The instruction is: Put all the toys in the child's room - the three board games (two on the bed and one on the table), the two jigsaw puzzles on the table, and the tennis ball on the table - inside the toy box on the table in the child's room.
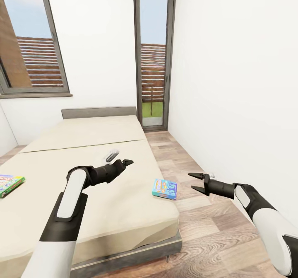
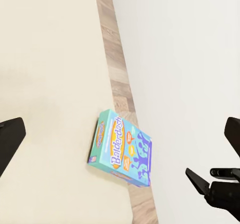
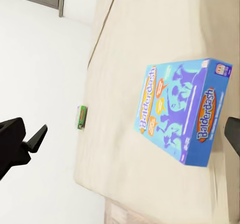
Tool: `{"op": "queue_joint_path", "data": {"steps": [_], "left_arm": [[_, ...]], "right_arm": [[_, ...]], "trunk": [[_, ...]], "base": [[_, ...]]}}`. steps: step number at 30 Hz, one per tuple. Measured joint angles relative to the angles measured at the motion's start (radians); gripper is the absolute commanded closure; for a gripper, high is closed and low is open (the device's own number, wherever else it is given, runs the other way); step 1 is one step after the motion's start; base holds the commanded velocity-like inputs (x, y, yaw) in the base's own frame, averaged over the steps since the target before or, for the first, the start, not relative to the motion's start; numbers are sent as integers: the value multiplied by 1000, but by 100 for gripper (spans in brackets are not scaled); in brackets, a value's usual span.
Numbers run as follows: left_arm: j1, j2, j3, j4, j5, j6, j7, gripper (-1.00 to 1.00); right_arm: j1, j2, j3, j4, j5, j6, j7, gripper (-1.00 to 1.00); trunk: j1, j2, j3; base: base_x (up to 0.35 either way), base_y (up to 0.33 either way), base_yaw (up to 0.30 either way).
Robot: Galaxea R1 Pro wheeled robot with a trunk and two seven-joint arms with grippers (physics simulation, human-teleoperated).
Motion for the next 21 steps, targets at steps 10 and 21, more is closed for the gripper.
{"op": "queue_joint_path", "data": {"steps": [10,21], "left_arm": [[0,1,1,0,0,0,0,-100],[0,0,1,0,0,1,0,-100]], "right_arm": [[0,-29,-3,1,-1,1,-5,-100],[0,-63,-5,2,-3,1,-7,-100]], "trunk": [[0,0,0],[0,0,0]], "base": [[0,0,0],[0,0,0]]}}
